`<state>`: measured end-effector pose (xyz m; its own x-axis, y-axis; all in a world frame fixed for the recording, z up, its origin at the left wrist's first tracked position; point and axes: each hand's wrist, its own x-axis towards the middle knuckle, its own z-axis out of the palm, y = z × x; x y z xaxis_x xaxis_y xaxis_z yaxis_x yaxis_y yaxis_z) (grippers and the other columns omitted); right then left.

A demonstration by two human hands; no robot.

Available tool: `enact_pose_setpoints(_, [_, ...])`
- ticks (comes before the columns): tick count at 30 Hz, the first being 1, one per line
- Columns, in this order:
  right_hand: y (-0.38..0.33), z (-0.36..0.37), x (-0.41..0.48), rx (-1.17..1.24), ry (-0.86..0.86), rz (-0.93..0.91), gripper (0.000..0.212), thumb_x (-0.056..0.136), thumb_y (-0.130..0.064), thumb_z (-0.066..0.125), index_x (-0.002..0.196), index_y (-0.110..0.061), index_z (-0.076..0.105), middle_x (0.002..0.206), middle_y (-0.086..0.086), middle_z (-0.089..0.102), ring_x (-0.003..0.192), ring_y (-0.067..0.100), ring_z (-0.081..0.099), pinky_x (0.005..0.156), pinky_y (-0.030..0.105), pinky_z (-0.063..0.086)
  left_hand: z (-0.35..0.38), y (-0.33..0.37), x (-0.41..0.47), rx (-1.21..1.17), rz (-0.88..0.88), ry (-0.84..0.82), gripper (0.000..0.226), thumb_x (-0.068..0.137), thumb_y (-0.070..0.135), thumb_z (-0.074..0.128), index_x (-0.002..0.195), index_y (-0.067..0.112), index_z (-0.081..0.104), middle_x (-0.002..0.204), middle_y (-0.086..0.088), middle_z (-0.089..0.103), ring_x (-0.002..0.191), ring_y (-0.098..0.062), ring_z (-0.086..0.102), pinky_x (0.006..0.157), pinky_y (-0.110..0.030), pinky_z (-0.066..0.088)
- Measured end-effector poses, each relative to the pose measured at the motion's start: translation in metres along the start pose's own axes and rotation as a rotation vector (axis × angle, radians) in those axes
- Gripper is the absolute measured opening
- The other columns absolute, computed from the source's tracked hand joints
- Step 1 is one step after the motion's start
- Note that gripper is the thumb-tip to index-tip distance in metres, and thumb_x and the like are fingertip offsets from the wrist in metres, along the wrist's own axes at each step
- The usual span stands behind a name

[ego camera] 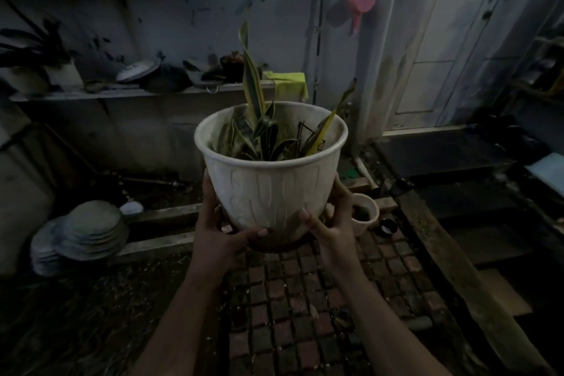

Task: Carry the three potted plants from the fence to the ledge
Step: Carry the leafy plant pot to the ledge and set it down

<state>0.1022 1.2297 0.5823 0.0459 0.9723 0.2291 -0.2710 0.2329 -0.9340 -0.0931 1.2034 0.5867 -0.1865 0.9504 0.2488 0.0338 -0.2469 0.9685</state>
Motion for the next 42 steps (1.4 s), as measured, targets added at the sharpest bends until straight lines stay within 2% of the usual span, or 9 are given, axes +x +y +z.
enact_pose_setpoints(5, [0.053,-0.03,0.102,-0.048,-0.032,0.117,0.099,0.058,-0.049,0.093,0.14,-0.043,0.039,0.153,-0.006,0.04,0.139,0.024,0.044,0.1,0.053,0.053,0.031,-0.054,0.088,0.049,-0.081,0.046,0.133,0.044,0.022,0.095,0.156,0.04,0.025,0.154,0.013,0.044,0.138,-0.012,0.049,0.104,-0.055,0.051])
enact_pose_setpoints(11, [0.151,-0.052,0.197,-0.066,-0.073,0.229,0.088,0.059,-0.033,0.088,0.131,-0.05,0.041,0.14,-0.024,0.048,0.133,0.008,0.049,0.092,0.027,0.056,0.049,-0.154,0.175,0.037,-0.138,0.083,0.127,0.048,0.018,0.09,0.156,0.031,0.026,0.142,0.018,0.056,0.132,-0.012,0.055,0.092,-0.031,0.058])
enact_pose_setpoints(15, [0.254,-0.069,0.245,-0.022,-0.086,0.281,0.1,0.064,-0.017,0.088,0.146,-0.033,0.031,0.12,-0.044,0.055,0.117,-0.013,0.055,0.086,0.02,0.056,0.052,-0.261,0.23,0.029,-0.186,0.079,0.118,0.046,0.013,0.088,0.151,0.032,0.036,0.138,0.016,0.06,0.127,-0.011,0.058,0.088,-0.027,0.058])
enact_pose_setpoints(21, [0.484,-0.106,0.279,-0.044,0.055,0.303,0.099,0.056,-0.031,0.086,0.142,-0.034,0.036,0.145,-0.01,0.048,0.133,0.014,0.05,0.095,0.039,0.056,0.052,-0.491,0.279,0.023,-0.214,0.024,0.13,0.037,0.019,0.092,0.152,0.038,0.035,0.145,0.005,0.057,0.131,-0.018,0.057,0.091,-0.042,0.058])
enact_pose_setpoints(25, [0.648,-0.153,0.277,-0.05,0.041,0.3,0.101,0.057,-0.029,0.084,0.144,-0.026,0.032,0.134,-0.027,0.053,0.125,0.002,0.054,0.088,0.024,0.055,0.06,-0.667,0.274,-0.03,-0.253,0.016,0.132,0.039,0.014,0.091,0.155,0.035,0.031,0.15,0.003,0.052,0.136,-0.017,0.052,0.095,-0.033,0.056])
enact_pose_setpoints(28, [0.756,-0.196,0.27,-0.094,0.051,0.299,0.097,0.059,-0.028,0.084,0.142,-0.028,0.033,0.143,-0.014,0.047,0.131,0.011,0.051,0.101,0.044,0.053,0.072,-0.786,0.255,-0.064,-0.268,0.045,0.128,0.044,0.016,0.09,0.156,0.028,0.029,0.15,0.006,0.052,0.135,-0.011,0.052,0.099,-0.029,0.054])
enact_pose_setpoints(31, [0.848,-0.234,0.266,-0.149,0.021,0.26,0.095,0.059,-0.028,0.085,0.139,-0.032,0.034,0.147,-0.012,0.041,0.136,0.019,0.045,0.107,0.059,0.044,0.081,-0.883,0.232,-0.07,-0.295,0.089,0.134,0.044,0.029,0.097,0.157,0.028,0.025,0.154,0.008,0.047,0.139,-0.012,0.047,0.108,-0.042,0.048])
enact_pose_setpoints(34, [0.918,-0.262,0.265,-0.188,-0.014,0.261,0.101,0.059,-0.032,0.087,0.143,-0.028,0.032,0.151,-0.012,0.036,0.141,0.02,0.039,0.109,0.06,0.042,0.084,-0.951,0.217,-0.048,-0.318,0.118,0.131,0.046,0.032,0.098,0.155,0.038,0.026,0.158,0.008,0.04,0.145,-0.017,0.04,0.113,-0.058,0.039])
enact_pose_setpoints(42, [1.002,-0.292,0.284,-0.179,-0.025,0.244,0.095,0.058,-0.03,0.089,0.138,-0.033,0.038,0.148,-0.003,0.042,0.138,0.02,0.044,0.108,0.059,0.043,0.096,-1.041,0.241,0.051,-0.309,0.129,0.129,0.044,0.02,0.093,0.156,0.026,0.029,0.153,0.001,0.049,0.137,-0.023,0.05,0.103,-0.06,0.049])
